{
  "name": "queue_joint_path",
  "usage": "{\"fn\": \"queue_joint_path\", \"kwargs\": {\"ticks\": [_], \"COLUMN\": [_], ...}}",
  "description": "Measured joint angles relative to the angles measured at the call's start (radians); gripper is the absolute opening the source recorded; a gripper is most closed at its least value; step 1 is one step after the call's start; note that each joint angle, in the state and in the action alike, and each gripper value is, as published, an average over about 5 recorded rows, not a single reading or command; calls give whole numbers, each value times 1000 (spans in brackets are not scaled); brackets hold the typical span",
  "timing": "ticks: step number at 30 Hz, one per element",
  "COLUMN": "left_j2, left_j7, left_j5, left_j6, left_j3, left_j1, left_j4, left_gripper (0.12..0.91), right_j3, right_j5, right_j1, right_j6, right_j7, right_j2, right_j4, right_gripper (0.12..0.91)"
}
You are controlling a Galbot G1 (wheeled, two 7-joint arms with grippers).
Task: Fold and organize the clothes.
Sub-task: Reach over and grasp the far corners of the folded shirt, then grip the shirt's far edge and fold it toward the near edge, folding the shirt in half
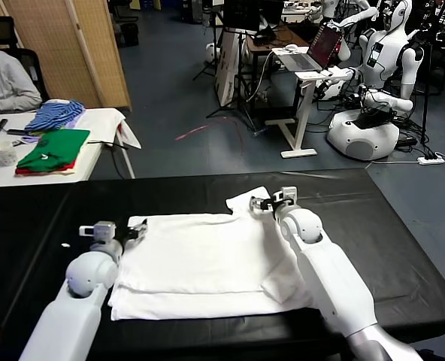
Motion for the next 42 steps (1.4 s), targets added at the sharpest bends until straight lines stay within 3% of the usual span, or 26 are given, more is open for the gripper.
{"fn": "queue_joint_path", "kwargs": {"ticks": [6,10,14,17,30,42], "left_j2": [0,-1,-1,-1,-1,12], "left_j7": [5,5,6,6,6,33], "left_j5": [-6,-11,-14,-15,-17,-32], "left_j6": [4,6,8,11,4,-1], "left_j3": [4,5,4,2,-12,-60], "left_j1": [0,2,6,9,38,98], "left_j4": [-2,-5,-12,-21,-64,-141], "left_gripper": [572,488,291,207,180,179], "right_j3": [0,0,0,2,36,110], "right_j5": [0,0,0,0,8,36], "right_j1": [-6,-11,-17,-24,-81,-217], "right_j6": [-2,-6,-7,-6,6,10], "right_j7": [0,1,1,1,4,5], "right_j2": [-2,-3,-4,-4,-28,-81], "right_j4": [6,17,28,40,137,349], "right_gripper": [307,162,140,140,140,140]}}
